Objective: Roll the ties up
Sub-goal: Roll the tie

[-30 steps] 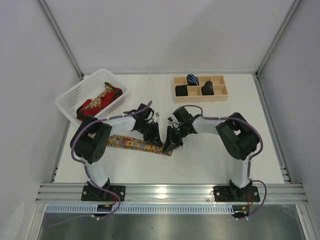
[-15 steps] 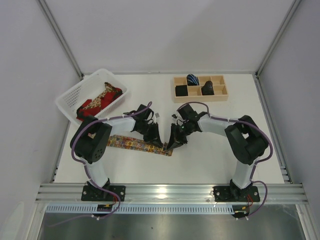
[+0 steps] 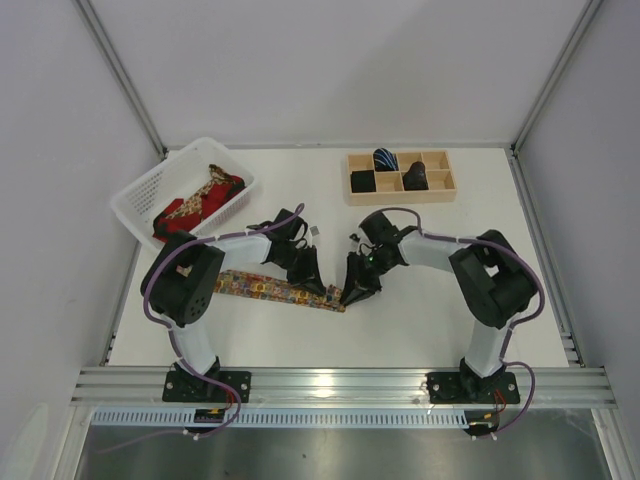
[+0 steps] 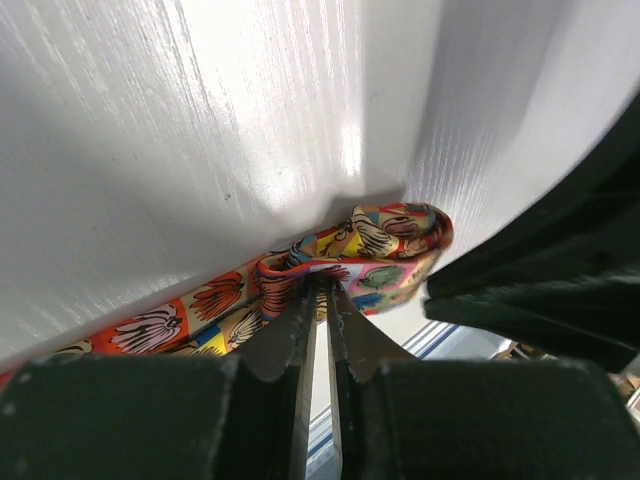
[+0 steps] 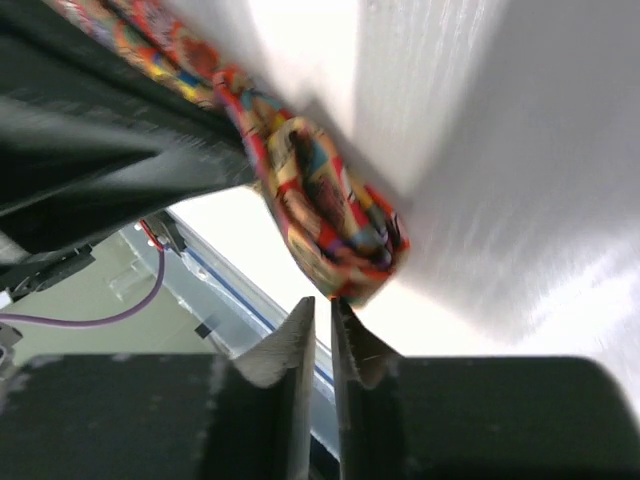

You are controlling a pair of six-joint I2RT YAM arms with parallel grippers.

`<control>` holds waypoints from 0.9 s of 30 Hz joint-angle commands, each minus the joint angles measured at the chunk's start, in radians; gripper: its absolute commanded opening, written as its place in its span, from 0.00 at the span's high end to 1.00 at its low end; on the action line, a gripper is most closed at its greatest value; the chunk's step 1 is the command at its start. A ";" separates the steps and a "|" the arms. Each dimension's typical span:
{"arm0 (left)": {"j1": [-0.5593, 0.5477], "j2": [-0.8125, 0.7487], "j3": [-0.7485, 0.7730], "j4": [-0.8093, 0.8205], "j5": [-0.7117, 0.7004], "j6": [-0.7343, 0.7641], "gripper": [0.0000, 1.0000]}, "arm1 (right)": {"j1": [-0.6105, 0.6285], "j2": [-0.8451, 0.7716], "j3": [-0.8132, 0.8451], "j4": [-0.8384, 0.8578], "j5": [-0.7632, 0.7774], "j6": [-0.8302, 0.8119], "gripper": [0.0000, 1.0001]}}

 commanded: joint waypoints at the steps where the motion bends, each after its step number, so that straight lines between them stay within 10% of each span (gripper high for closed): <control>1: -0.002 0.021 -0.006 0.003 -0.021 0.023 0.86 | -0.030 -0.117 0.000 -0.048 0.046 -0.016 0.76; 14: -0.002 -0.031 0.020 -0.017 -0.001 0.015 0.83 | 0.014 -0.251 0.082 -0.004 0.244 -0.287 0.43; 21: 0.000 -0.022 0.040 -0.005 0.035 0.016 0.80 | 0.080 -0.325 -0.044 0.128 0.368 -0.621 0.00; 27: 0.000 -0.024 0.046 0.012 0.062 0.021 0.77 | 0.082 -0.297 -0.138 0.255 0.319 -0.757 0.00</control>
